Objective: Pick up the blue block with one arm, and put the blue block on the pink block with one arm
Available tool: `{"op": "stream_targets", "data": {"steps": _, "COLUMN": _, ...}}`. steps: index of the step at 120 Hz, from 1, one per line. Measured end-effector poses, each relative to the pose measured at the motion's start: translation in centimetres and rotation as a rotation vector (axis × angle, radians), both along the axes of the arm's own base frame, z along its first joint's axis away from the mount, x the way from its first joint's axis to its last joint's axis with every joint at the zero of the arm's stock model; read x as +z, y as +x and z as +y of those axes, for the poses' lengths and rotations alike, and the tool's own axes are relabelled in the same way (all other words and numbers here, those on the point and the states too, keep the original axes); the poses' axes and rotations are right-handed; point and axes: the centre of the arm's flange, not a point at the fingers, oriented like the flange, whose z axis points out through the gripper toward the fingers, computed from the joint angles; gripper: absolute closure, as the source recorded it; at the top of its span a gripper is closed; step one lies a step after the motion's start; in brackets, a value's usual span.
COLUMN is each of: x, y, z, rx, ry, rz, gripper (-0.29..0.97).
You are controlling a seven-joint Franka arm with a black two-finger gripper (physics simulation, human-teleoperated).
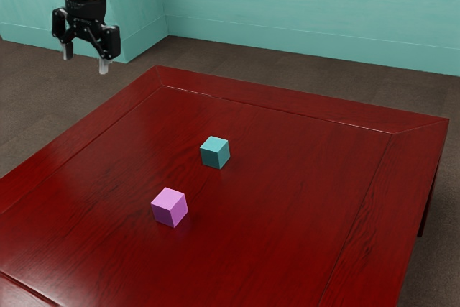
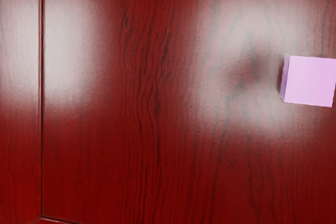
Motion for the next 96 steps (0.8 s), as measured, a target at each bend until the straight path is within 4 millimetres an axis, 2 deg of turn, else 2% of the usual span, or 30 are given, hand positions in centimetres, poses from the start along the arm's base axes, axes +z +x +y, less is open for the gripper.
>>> {"op": "stream_targets", "data": {"steps": 11, "x": -4.8, "y": 3.2, "z": -0.4, "rx": -0.019, "ry": 0.031, "rz": 0.013, "gripper": 0.0}}
{"op": "stream_targets", "data": {"steps": 28, "x": -10.0, "y": 6.5, "z": -1.2, "rx": -0.038, "ry": 0.017, "rz": 0.0, "gripper": 0.0}}
{"op": "stream_targets", "data": {"steps": 46, "x": -14.4, "y": 9.0, "z": -1.7, "rx": -0.051, "ry": -0.003, "rz": -0.022, "gripper": 0.0}}
{"op": "stream_targets", "data": {"steps": 71, "x": -21.3, "y": 12.6, "z": -3.3, "rx": -0.091, "ry": -0.063, "rz": -0.058, "gripper": 0.0}}
{"op": "stream_targets", "data": {"steps": 88, "x": -24.5, "y": 15.1, "z": -5.3, "rx": -0.139, "ry": -0.108, "rz": -0.097, "gripper": 0.0}}
{"op": "stream_targets", "data": {"steps": 96, "x": -25.8, "y": 15.8, "z": -5.2, "rx": -0.143, "ry": -0.129, "rz": -0.113, "gripper": 0.0}}
